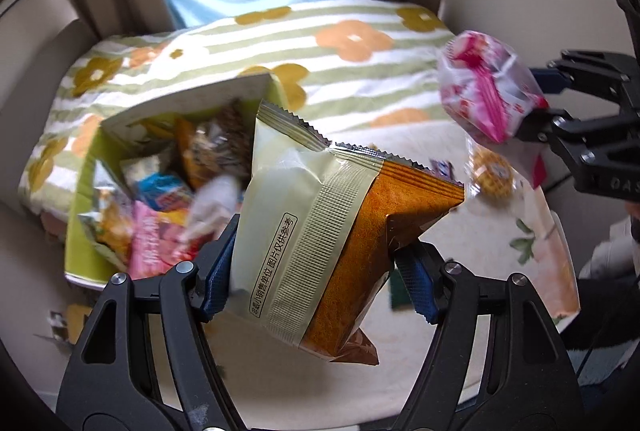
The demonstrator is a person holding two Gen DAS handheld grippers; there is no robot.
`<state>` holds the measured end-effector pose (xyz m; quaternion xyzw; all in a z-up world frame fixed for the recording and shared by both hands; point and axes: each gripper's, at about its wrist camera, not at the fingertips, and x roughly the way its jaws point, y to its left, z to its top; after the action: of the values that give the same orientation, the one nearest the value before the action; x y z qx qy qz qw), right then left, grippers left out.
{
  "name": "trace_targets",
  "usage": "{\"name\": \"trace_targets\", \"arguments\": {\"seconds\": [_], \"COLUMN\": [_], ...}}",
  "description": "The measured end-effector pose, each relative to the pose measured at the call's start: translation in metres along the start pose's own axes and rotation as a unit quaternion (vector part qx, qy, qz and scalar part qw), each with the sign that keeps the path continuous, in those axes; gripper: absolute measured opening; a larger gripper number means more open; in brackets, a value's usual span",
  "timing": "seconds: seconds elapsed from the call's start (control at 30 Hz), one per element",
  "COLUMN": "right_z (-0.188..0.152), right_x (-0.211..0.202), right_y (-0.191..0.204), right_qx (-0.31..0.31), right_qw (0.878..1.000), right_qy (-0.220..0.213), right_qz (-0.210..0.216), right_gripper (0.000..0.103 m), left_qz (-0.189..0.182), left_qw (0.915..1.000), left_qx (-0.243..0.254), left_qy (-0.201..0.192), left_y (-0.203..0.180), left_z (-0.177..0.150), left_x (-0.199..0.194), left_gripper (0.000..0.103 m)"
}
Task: Organize snacks
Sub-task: 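Carry both packs into the yellow box and open both tools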
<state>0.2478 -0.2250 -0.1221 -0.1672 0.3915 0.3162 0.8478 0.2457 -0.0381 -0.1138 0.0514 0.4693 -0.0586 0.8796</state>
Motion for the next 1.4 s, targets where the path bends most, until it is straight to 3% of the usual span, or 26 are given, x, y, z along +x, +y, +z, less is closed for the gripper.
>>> {"name": "trace_targets", "arguments": {"seconds": [0.1, 0.27, 0.57, 0.63, 0.73, 0.9, 1.17, 1.2, 1.27, 1.33, 1.4], "right_z": [0.027, 0.074, 0.126, 0.131, 0.133, 0.128, 0.121, 0.122, 0.123, 0.122, 0.120], "right_x": [0.004, 0.032, 0.109, 0.120, 0.134, 0.152, 0.168, 0.170, 0.170, 0.164, 0.154], "right_y": [0.014, 0.035, 0.062, 0.064, 0.066, 0.066, 0.071, 0.070, 0.070, 0.072, 0.075], "right_qx": [-0.005, 0.027, 0.117, 0.136, 0.156, 0.183, 0.208, 0.209, 0.208, 0.202, 0.197], "right_qw": [1.000, 1.000, 0.993, 0.990, 0.987, 0.982, 0.975, 0.975, 0.975, 0.978, 0.980], "right_qy": [-0.010, -0.012, 0.011, 0.015, 0.025, 0.047, 0.073, 0.073, 0.072, 0.050, 0.025], "right_qz": [-0.003, 0.008, 0.018, 0.016, 0.011, 0.001, 0.010, 0.011, 0.016, 0.015, 0.013], "right_gripper": [0.039, 0.039, 0.039, 0.039, 0.039, 0.039, 0.041, 0.044, 0.060, 0.099, 0.102], "left_qz": [0.013, 0.019, -0.002, -0.008, -0.005, 0.000, -0.012, -0.009, -0.003, 0.001, 0.006], "left_qw": [0.9998, 0.9995, 0.9979, 0.9979, 0.9985, 0.9982, 0.9976, 0.9975, 0.9972, 0.9973, 0.9970], "left_qx": [-0.011, -0.027, -0.041, -0.033, -0.007, 0.012, -0.032, -0.035, -0.041, -0.044, -0.051], "left_qy": [-0.013, 0.000, 0.050, 0.055, 0.055, 0.059, 0.060, 0.061, 0.062, 0.059, 0.058], "left_y": [0.037, 0.100, 0.182, 0.188, 0.187, 0.187, 0.195, 0.197, 0.199, 0.200, 0.202], "left_z": [0.011, 0.025, 0.040, 0.043, 0.044, 0.037, 0.019, 0.018, 0.014, 0.010, 0.006], "left_x": [-0.007, 0.002, 0.065, 0.078, 0.088, 0.093, 0.082, 0.081, 0.077, 0.071, 0.067], "left_gripper": [0.069, 0.069, 0.069, 0.075, 0.102, 0.103, 0.103, 0.103, 0.103, 0.103, 0.103]}}
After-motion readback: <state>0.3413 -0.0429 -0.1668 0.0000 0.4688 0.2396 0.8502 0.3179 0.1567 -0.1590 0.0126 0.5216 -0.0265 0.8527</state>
